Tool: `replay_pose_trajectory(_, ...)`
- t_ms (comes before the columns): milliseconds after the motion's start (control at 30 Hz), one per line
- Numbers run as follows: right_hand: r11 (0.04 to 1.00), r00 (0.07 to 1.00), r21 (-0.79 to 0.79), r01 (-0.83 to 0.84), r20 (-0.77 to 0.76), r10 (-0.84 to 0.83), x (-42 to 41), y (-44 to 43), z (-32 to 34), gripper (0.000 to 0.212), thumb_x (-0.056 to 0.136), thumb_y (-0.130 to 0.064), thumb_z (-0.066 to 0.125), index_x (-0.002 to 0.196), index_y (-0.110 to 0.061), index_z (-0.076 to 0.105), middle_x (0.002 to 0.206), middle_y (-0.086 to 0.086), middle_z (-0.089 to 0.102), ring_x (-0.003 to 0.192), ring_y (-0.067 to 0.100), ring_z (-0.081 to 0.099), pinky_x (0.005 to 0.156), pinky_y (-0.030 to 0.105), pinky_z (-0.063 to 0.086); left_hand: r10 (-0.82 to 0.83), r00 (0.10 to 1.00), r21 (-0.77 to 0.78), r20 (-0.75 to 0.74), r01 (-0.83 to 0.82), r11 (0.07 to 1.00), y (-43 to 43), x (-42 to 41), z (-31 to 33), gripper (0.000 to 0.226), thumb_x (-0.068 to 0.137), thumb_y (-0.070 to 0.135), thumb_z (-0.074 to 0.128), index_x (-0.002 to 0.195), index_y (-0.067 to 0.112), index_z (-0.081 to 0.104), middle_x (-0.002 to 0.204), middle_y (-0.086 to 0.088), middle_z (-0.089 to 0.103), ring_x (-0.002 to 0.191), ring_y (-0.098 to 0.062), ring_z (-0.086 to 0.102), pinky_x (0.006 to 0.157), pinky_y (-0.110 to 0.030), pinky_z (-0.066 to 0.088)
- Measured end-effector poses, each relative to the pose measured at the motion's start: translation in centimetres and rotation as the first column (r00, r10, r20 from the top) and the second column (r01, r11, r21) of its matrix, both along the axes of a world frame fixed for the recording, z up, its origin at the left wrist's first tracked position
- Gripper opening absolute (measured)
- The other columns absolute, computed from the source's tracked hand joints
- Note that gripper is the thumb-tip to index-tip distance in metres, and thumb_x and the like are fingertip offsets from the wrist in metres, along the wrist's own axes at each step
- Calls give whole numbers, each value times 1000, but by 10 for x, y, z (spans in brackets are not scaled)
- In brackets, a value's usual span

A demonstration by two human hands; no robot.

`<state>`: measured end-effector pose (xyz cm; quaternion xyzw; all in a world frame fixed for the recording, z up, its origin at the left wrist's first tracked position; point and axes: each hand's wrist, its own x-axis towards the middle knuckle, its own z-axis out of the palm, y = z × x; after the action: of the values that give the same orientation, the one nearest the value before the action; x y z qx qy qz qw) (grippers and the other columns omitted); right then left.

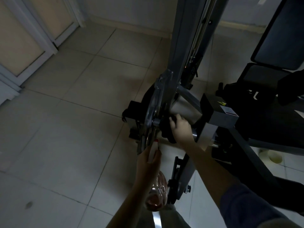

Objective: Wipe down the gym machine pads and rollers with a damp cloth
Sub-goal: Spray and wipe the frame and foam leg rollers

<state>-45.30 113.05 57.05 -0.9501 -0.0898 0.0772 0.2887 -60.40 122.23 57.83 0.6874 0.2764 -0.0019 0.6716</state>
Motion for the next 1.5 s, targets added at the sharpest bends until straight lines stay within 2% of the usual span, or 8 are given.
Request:
replay_pose_trajectory(233,779,820,392,489,-511,-258,10,-2,14,36,95,-26,54,124,-6,54,120,16,59,108,29,57,83,26,42,-4,999,0,45,4,1000,3,-2,-5,23,97,17,54,88,-3,61,66,-21,56,57,-23,49,54,-34,39)
replay_pose_trajectory(467,866,870,249,434,-364,-332,10,2,9,36,97,-29,50,123,-4,55,117,19,60,110,35,56,88,31,44,-25,999,-26,22,26,999,0,-2,-6,24,97,21,53,87,1,61,63,-6,52,57,-22,46,56,-34,38)
replay_pose_trajectory(767,230,560,522,821,-815,-147,8,-20,10,33,101,-19,35,127,-4,48,93,6,55,83,21,55,79,34,48,-66,997,13,47,65,998,8,1,-8,26,97,18,52,83,-3,57,64,-9,54,53,-23,45,50,-32,35)
replay_pose_trajectory(900,651,887,629,424,-433,-160,-7,-6,16,33,100,-20,44,131,-12,49,119,9,57,109,25,56,89,38,50,-67,995,-5,67,67,998,9,1,-6,49,82,47,51,83,-1,57,62,-9,52,54,-25,45,52,-35,35)
replay_pose_trajectory(967,969,991,246,-4,-130,37,-6,0,11,39,99,-32,44,135,-17,46,124,10,57,113,28,55,92,39,47,-60,995,0,74,60,998,9,0,-7,53,80,50,49,83,-2,57,61,-9,51,53,-25,43,52,-35,34)
replay_pose_trajectory(1067,953,985,-254,-165,1,171,4,5,8,43,99,-43,38,129,-15,47,105,14,66,97,34,62,68,32,40,-76,995,15,68,75,997,9,-3,-8,51,80,53,48,84,3,58,60,-4,52,52,-24,44,51,-33,36)
replay_pose_trajectory(1267,989,969,-81,124,-204,-138,24,12,17,29,97,-27,43,110,-5,59,103,20,64,98,37,61,75,33,43,-69,997,25,37,68,997,7,-3,-9,30,92,32,53,86,3,60,62,-8,53,53,-23,45,50,-33,35)
replay_pose_trajectory(1500,904,970,-365,-221,8,241,-7,13,14,47,93,-54,41,128,-22,44,119,8,56,107,30,56,94,43,36,-97,995,42,-3,97,994,4,0,-8,18,97,12,52,89,-4,58,63,-7,52,53,-21,43,48,-26,34)
